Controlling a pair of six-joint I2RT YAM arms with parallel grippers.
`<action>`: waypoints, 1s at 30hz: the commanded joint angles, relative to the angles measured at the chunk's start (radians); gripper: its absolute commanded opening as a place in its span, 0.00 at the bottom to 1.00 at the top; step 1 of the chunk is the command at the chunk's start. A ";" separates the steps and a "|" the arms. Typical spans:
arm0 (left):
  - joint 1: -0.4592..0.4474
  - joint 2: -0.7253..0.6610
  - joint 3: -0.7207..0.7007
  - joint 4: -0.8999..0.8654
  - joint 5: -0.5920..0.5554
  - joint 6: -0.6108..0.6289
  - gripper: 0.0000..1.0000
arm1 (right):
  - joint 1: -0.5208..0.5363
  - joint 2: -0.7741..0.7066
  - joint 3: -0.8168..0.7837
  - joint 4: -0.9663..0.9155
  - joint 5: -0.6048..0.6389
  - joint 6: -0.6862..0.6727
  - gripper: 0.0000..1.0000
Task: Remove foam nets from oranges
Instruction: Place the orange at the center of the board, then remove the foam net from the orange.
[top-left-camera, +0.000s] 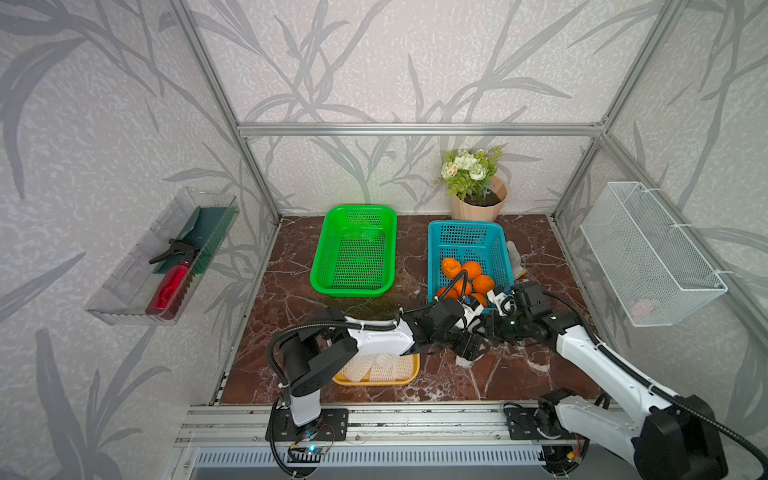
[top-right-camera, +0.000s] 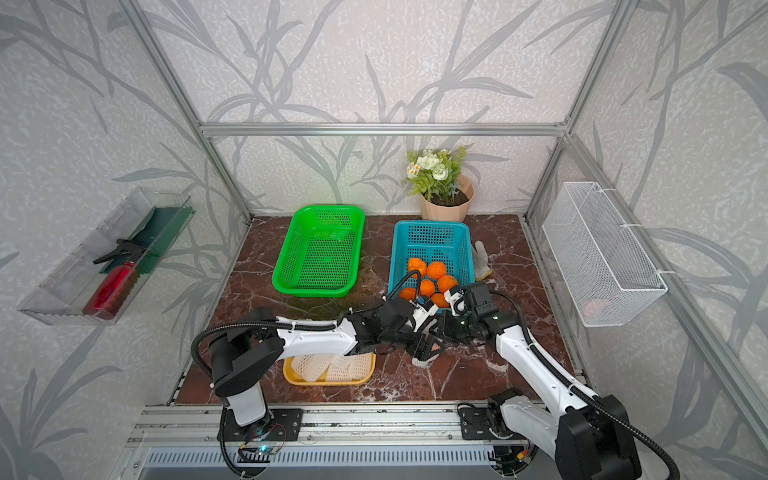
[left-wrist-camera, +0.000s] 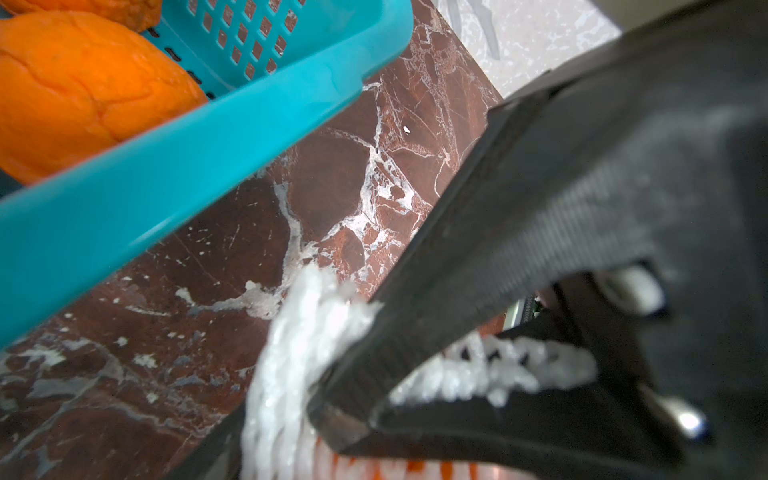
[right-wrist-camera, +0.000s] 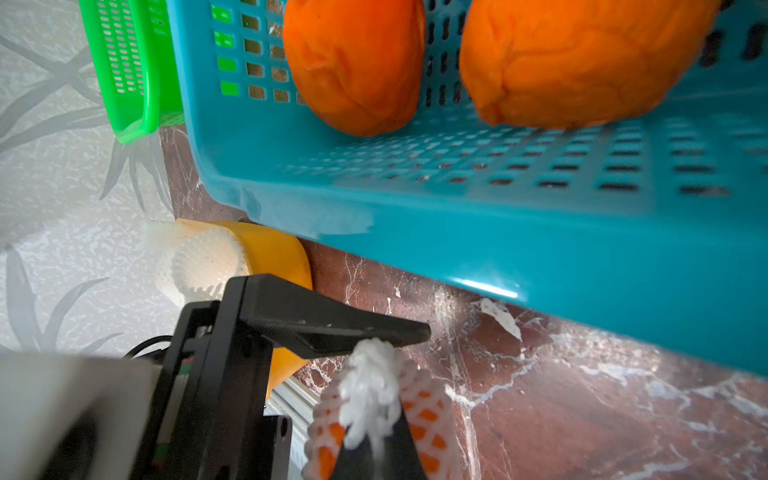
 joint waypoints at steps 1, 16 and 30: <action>0.027 -0.035 -0.022 0.070 -0.001 -0.023 0.72 | 0.016 -0.002 0.023 -0.028 -0.001 -0.025 0.00; 0.059 -0.027 -0.003 0.118 0.090 -0.043 0.28 | 0.025 -0.002 0.044 -0.014 -0.028 -0.029 0.32; 0.075 -0.045 -0.017 0.131 0.093 -0.040 0.28 | 0.019 0.018 0.074 -0.039 -0.012 -0.021 0.54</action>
